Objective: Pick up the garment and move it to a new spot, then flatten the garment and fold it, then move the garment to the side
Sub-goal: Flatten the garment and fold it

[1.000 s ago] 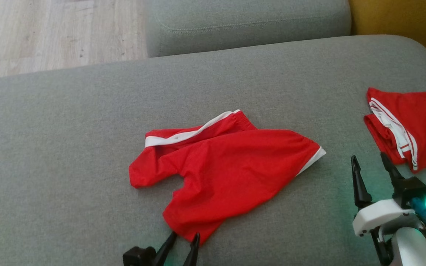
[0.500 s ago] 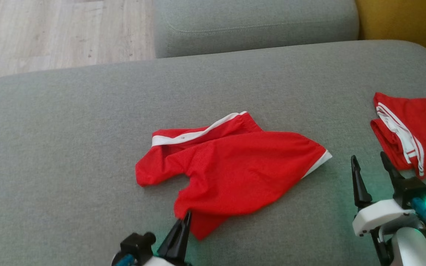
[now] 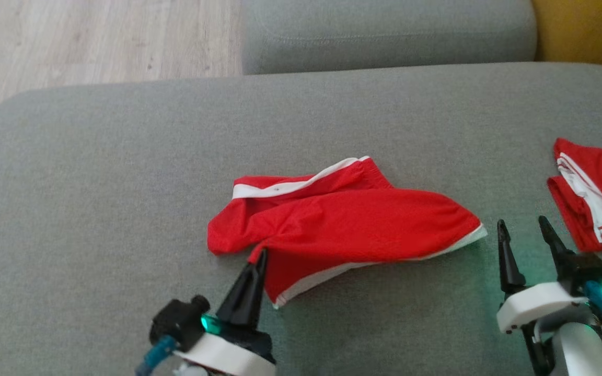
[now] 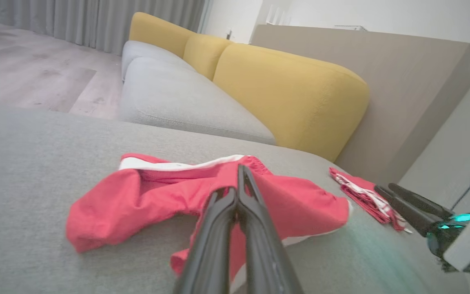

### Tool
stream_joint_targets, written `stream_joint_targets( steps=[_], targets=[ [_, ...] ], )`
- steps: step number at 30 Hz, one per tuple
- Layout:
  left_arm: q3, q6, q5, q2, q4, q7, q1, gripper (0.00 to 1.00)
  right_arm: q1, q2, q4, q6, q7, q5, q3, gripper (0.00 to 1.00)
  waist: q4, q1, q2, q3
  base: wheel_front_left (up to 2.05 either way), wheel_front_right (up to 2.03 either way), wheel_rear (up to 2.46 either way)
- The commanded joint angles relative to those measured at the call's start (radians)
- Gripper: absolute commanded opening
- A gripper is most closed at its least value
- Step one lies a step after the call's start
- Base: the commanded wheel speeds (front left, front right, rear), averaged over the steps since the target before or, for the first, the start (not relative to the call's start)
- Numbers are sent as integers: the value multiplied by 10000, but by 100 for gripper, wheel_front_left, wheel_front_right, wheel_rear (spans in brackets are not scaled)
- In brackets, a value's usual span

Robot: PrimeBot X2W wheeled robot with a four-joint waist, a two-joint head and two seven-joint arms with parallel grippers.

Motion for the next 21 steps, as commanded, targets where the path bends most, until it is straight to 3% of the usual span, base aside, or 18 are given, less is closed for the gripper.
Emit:
stream_joint_targets(
  steps=[1,10,17,21],
  targets=[
    [475,17,8,203,-157,-53,-751,0,-367,-20,-375,-7,-67,69,319,100,-35,0,0,213,0,0,0],
    [1300,17,467,940,1290,-53,-2324,0,-919,23,-556,-7,-67,188,804,100,-585,0,0,1054,0,0,0],
    [1190,17,447,1930,3420,-53,-3943,0,-1060,161,-636,-7,-67,368,988,100,-962,0,0,1329,0,0,0],
    [811,17,357,2210,4486,-53,-4548,0,-1082,247,-654,-7,-67,487,1121,100,-1040,0,0,1258,0,0,0]
  ],
)
